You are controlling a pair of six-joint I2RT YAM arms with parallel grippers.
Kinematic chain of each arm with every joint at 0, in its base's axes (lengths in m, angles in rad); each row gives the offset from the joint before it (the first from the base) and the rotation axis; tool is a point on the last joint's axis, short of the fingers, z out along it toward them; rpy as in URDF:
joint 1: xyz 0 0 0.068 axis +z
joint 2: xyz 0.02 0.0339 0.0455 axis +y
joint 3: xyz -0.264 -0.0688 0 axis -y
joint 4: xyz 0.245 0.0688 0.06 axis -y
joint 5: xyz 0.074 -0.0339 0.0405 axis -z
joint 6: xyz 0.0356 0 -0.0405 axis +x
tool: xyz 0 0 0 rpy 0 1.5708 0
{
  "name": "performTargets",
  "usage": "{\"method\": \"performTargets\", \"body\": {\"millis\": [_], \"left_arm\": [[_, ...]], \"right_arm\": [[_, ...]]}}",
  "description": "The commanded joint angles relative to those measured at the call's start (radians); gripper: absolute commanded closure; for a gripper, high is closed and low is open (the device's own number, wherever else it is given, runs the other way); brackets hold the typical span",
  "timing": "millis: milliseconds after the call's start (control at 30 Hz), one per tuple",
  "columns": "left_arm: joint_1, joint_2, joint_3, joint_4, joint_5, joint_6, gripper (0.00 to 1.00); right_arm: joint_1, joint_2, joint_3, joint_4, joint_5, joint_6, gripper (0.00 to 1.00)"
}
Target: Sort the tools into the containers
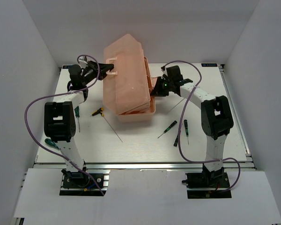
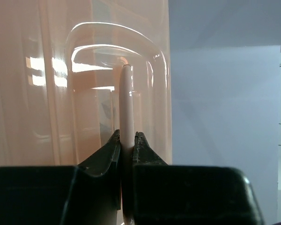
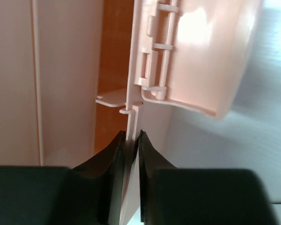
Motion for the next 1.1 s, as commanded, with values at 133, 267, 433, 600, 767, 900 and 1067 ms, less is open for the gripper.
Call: {"method": "performTargets", "body": {"millis": [133, 267, 433, 600, 767, 900, 1067], "left_arm": [[0.093, -0.049, -0.041, 0.166, 0.028, -0.014, 1.00], [0.113, -0.043, -0.049, 0.157, 0.045, 0.000, 1.00], [0.136, -0.007, -0.024, 0.082, 0.064, 0.055, 1.00], [0.147, 0.032, 0.000, 0.035, 0.070, 0.092, 0.98], [0.147, 0.092, 0.042, 0.006, 0.085, 0.115, 0.90], [0.147, 0.115, 0.074, -0.032, 0.096, 0.132, 0.83], [0.165, 0.112, 0.132, -0.179, 0.100, 0.234, 0.63]], "right_arm": [[-0.044, -0.007, -0.004, 0.070, 0.249, -0.072, 1.00], [-0.119, 0.002, 0.034, 0.072, 0.275, -0.074, 1.00], [-0.169, -0.007, 0.057, 0.101, 0.318, -0.127, 1.00], [-0.196, -0.012, 0.057, 0.103, 0.303, -0.141, 1.00], [-0.198, 0.002, 0.059, 0.106, 0.251, -0.137, 1.00], [-0.196, 0.013, 0.068, 0.109, 0.186, -0.138, 0.84], [-0.199, 0.005, 0.086, 0.116, 0.097, -0.160, 0.51]]}}
